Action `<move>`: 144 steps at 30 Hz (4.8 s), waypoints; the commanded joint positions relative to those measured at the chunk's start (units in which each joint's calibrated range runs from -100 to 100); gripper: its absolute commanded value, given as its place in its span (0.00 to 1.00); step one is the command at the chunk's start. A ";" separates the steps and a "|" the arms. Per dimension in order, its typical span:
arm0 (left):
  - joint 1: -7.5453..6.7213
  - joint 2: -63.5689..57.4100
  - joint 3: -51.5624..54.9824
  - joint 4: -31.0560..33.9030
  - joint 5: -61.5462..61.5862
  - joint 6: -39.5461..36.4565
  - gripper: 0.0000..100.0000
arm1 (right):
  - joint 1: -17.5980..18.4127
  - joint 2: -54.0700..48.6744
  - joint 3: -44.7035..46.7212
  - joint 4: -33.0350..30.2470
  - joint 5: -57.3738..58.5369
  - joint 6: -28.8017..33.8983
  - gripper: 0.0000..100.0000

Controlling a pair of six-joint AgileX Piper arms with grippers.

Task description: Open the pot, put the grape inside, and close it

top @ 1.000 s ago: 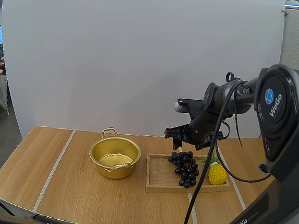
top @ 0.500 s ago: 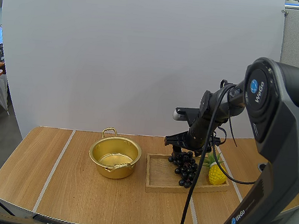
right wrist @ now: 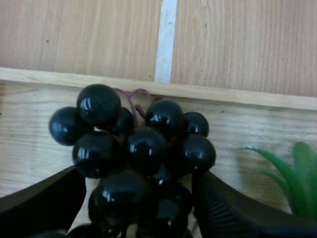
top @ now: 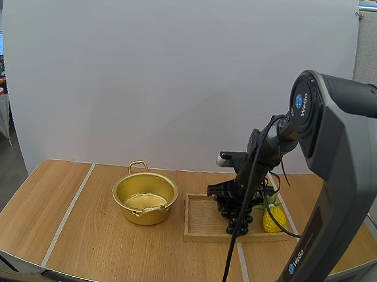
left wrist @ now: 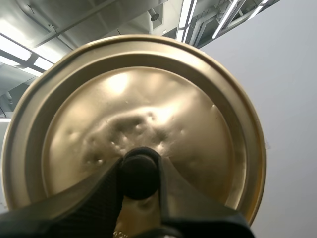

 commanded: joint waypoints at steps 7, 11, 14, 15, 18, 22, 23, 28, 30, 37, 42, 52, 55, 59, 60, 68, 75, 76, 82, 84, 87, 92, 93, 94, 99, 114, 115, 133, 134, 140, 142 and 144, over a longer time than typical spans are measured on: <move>-0.18 -0.23 -0.33 0.43 -2.65 -0.62 0.00 | -0.22 2.03 -0.30 -0.86 -1.13 -0.45 1.00; -0.18 -0.23 -0.33 0.43 -2.65 -0.62 0.00 | -0.22 1.79 -0.30 -0.49 -0.32 -0.45 0.44; -0.18 -0.23 -0.33 0.43 -2.65 -0.62 0.00 | -0.22 0.77 -0.30 -0.49 0.46 -0.45 0.00; -0.18 -0.23 -0.33 0.43 -2.65 -0.62 0.00 | -0.22 -0.01 -0.30 -0.49 0.96 -0.45 0.00; -0.18 -0.23 -0.33 0.43 -2.65 -0.62 0.00 | -0.22 -3.30 -0.30 -0.49 1.39 -0.45 0.00; -0.18 -0.23 -0.33 0.43 -2.65 -0.62 0.00 | -0.22 -10.07 -0.30 -0.49 2.99 -0.45 0.00; -0.18 -0.23 -0.33 0.43 -2.65 -0.62 0.00 | -0.22 -12.51 -0.30 -0.49 3.79 -0.45 0.00; -0.18 -0.23 -0.33 0.43 -2.65 -0.62 0.00 | -0.22 -22.49 -0.36 -0.15 6.18 -0.49 0.00; -0.18 -0.23 -0.33 0.43 -2.65 -0.62 0.00 | 0.24 -26.66 -0.36 -0.06 6.18 -0.58 0.00; -0.18 -0.23 -0.33 0.43 -2.65 -0.62 0.00 | 5.96 -33.94 -4.39 -0.06 13.27 -2.00 0.00; -0.18 -0.23 -0.33 0.43 -2.65 -0.62 0.00 | 11.00 -33.78 -10.92 2.07 18.51 -1.60 0.00; -0.18 -0.23 -0.33 0.43 -2.65 -0.62 0.00 | 18.48 -20.47 -22.00 2.44 24.65 1.39 0.00; -0.18 -0.23 -0.33 0.43 -2.65 -0.62 0.00 | 19.58 -16.01 -24.21 2.18 24.65 2.11 0.00; -0.18 -0.23 -0.33 0.43 -2.65 -0.62 0.00 | 20.21 -9.01 -27.27 1.75 24.65 2.11 0.00; -0.18 -0.23 -0.33 0.43 -2.65 -0.62 0.00 | 20.21 -7.41 -27.90 1.66 24.65 2.11 0.00; -0.18 -0.23 -0.33 0.43 -2.65 -0.62 0.00 | 20.21 3.21 -31.85 0.70 23.25 2.01 0.00; -0.18 -0.23 -0.33 0.43 -2.65 -0.62 0.00 | 20.21 10.48 -31.85 -0.85 17.64 1.75 0.00; -0.18 -0.23 -0.33 0.43 -2.65 -0.62 0.00 | 20.21 10.94 -31.85 -0.85 17.19 1.75 0.00; -0.18 -0.23 -0.33 0.43 -2.65 -0.62 0.00 | 20.21 14.90 -31.85 -0.85 16.78 1.75 0.00; -0.18 -0.23 -0.33 0.43 -2.65 -0.62 0.00 | 20.21 15.99 -31.85 -0.75 16.53 1.75 0.00; -0.18 -0.23 -0.33 0.43 -2.65 -0.62 0.00 | 20.21 17.59 -31.85 -0.53 16.56 1.75 0.00; -0.18 -0.23 -0.33 0.43 -2.65 -0.62 0.00 | 20.21 20.10 -31.85 -0.53 16.74 1.75 0.00; -0.18 -0.23 -0.33 0.43 -2.65 -0.62 0.00 | 20.21 20.41 -31.85 -0.53 16.74 1.75 0.00; -0.18 -0.23 -0.33 0.43 -2.65 -0.62 0.00 | 20.21 20.56 -31.85 -0.71 16.74 1.75 0.00; -0.18 -0.23 -0.33 0.43 -2.65 -0.62 0.00 | 20.21 20.56 -31.85 -0.68 16.74 1.65 0.00; -0.18 -0.23 -0.33 0.43 -2.65 -0.62 0.00 | 20.21 16.87 -33.43 0.79 15.12 -0.17 1.00; -0.18 -0.23 -0.33 0.43 -2.65 -0.62 0.00 | 20.21 16.69 -33.43 0.79 14.90 -0.17 1.00; -0.18 -0.23 -0.33 0.43 -2.65 -0.62 0.00 | 20.21 3.47 -36.55 0.79 27.76 2.58 1.00; -0.18 -0.23 -0.33 0.43 -2.65 -0.62 0.00 | 20.21 2.76 -36.55 0.90 28.65 2.94 1.00; -0.18 -0.23 -0.33 0.43 -2.65 -0.62 0.00 | 20.21 -3.83 -33.54 1.69 30.95 3.30 1.00; -0.18 -0.23 -0.33 0.43 -2.65 -0.62 0.00 | 20.21 -6.71 -31.37 1.69 30.62 3.30 1.00; -0.18 -0.23 -0.33 0.43 -2.65 -0.62 0.00 | 20.21 -9.48 -29.18 1.69 30.05 3.20 1.00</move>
